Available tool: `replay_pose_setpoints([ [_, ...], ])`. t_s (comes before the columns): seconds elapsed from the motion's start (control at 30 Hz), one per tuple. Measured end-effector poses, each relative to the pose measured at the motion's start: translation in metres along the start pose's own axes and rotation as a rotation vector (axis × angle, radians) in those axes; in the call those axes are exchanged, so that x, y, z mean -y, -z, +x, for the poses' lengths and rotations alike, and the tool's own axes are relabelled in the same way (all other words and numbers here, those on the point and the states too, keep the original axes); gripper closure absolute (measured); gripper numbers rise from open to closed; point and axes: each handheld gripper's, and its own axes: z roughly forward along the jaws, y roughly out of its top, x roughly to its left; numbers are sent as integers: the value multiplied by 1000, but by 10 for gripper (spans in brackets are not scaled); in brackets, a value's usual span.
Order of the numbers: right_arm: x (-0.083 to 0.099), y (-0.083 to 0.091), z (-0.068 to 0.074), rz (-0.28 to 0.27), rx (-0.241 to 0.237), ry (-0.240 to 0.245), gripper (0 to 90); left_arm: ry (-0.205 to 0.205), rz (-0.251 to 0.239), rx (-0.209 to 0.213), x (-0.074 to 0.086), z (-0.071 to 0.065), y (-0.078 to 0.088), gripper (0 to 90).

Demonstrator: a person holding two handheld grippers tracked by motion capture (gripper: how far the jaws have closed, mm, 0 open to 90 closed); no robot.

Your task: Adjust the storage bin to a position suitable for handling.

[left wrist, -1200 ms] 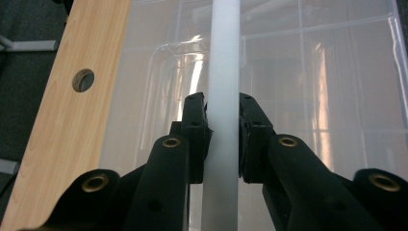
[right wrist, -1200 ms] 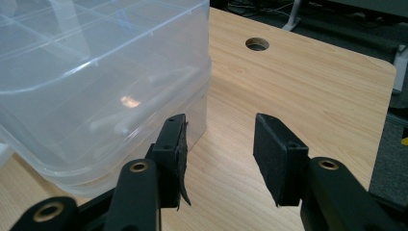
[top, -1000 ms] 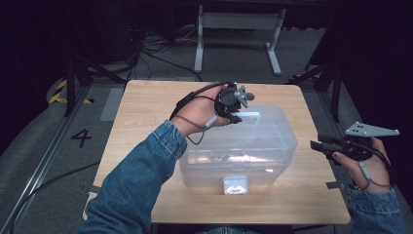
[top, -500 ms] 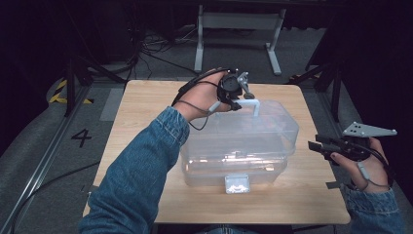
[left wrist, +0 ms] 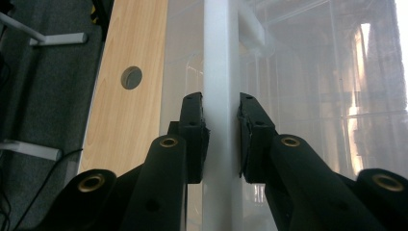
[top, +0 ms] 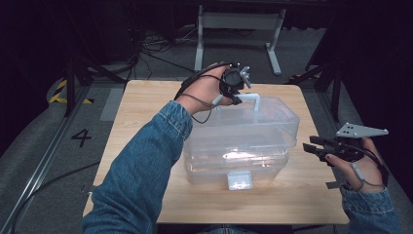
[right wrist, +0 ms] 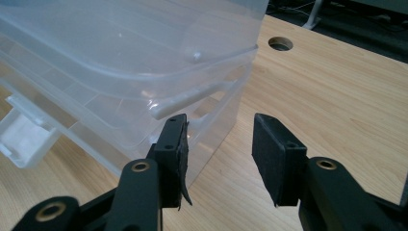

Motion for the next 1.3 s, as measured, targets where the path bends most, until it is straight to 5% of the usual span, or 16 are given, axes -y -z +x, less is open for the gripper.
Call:
replay_pose_setpoints([
  [0.7,-2,-14,9,-42,-61,51,732,42,-9,8,1,27,-8,759],
  [1.07,-3,-18,12,-67,-82,66,764,48,-8,13,1,28,-8,759],
  [1.3,-2,-26,12,-120,-66,59,884,51,-9,18,1,28,-8,759],
])
